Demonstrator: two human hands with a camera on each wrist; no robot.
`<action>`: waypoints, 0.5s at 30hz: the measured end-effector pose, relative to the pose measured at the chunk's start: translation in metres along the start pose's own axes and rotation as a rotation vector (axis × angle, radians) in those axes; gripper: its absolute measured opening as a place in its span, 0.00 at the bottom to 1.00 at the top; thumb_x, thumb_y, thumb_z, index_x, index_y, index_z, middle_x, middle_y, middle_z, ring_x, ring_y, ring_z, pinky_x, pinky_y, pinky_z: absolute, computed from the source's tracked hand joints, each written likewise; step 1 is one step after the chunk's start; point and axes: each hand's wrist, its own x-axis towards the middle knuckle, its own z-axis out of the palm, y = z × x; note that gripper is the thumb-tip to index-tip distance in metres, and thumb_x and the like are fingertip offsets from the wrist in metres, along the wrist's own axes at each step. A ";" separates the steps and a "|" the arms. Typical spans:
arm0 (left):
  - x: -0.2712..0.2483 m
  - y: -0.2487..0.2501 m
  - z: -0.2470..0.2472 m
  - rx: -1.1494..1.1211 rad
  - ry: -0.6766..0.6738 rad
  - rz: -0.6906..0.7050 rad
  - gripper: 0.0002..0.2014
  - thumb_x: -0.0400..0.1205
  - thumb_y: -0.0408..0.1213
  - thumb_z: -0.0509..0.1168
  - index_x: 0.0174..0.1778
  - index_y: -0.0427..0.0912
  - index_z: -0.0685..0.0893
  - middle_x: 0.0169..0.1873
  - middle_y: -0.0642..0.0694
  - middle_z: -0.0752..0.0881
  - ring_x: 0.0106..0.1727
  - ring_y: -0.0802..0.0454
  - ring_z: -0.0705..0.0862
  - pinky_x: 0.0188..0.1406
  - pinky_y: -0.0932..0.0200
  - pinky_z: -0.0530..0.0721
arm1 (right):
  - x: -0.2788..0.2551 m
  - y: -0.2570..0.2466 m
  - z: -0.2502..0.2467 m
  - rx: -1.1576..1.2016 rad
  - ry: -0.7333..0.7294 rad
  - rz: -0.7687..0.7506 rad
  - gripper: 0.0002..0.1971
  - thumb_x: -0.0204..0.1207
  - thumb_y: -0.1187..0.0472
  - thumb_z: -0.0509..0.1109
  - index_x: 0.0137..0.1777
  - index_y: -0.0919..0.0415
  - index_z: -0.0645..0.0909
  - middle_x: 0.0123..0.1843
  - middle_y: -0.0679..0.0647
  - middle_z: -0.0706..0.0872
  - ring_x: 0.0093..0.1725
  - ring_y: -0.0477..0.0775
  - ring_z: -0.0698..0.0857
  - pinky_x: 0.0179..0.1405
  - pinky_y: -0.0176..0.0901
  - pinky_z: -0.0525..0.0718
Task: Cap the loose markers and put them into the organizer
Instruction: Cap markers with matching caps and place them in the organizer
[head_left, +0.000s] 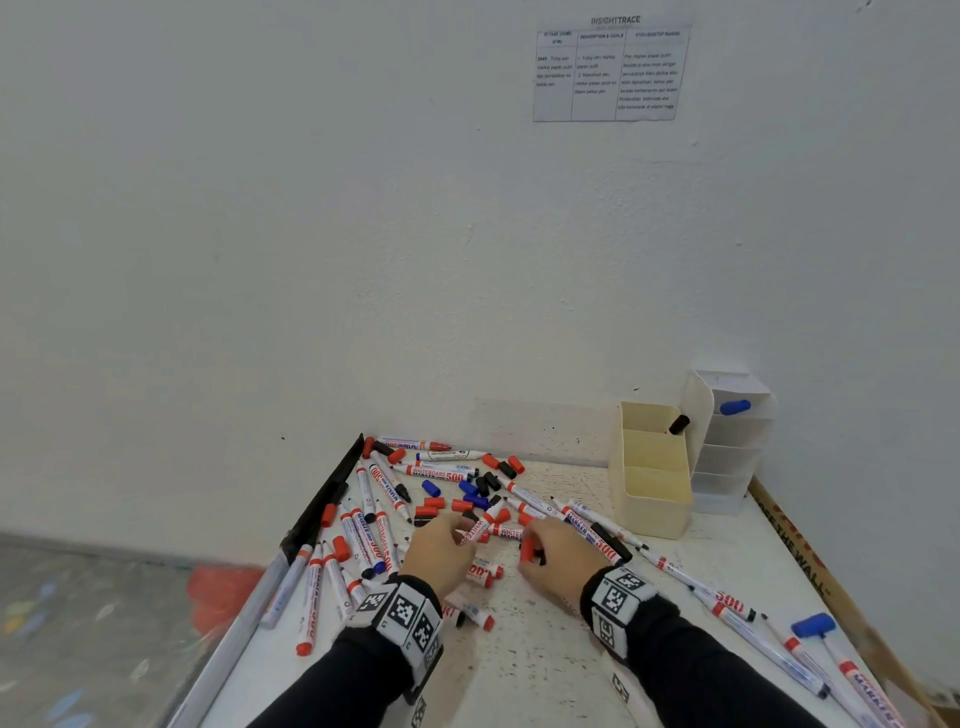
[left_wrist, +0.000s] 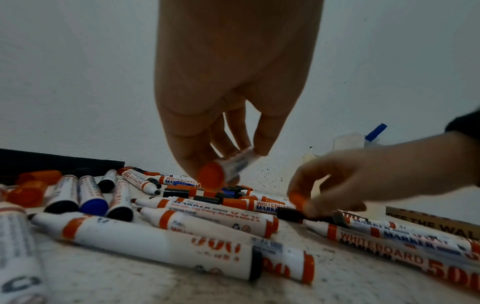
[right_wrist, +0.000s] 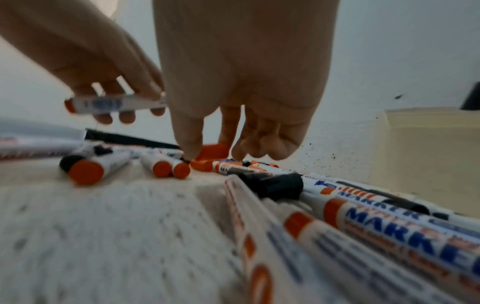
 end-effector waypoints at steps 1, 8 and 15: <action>-0.001 0.000 0.000 0.014 -0.002 0.012 0.15 0.82 0.34 0.62 0.65 0.45 0.80 0.59 0.49 0.83 0.38 0.66 0.76 0.34 0.77 0.72 | 0.000 0.000 -0.005 0.121 0.051 0.018 0.08 0.74 0.60 0.69 0.50 0.54 0.75 0.52 0.50 0.80 0.51 0.49 0.82 0.51 0.40 0.84; -0.011 0.012 0.014 0.022 -0.070 0.046 0.18 0.83 0.34 0.61 0.68 0.49 0.78 0.61 0.48 0.83 0.45 0.60 0.79 0.44 0.73 0.76 | -0.014 0.004 -0.039 0.548 0.292 0.038 0.17 0.65 0.69 0.78 0.40 0.53 0.73 0.41 0.51 0.86 0.40 0.47 0.86 0.36 0.30 0.82; -0.021 0.034 0.025 -0.025 -0.100 0.113 0.17 0.84 0.33 0.60 0.68 0.47 0.78 0.64 0.48 0.81 0.51 0.58 0.78 0.54 0.66 0.77 | -0.030 0.015 -0.046 0.640 0.339 0.047 0.16 0.67 0.72 0.75 0.46 0.54 0.75 0.43 0.50 0.86 0.44 0.48 0.87 0.40 0.32 0.84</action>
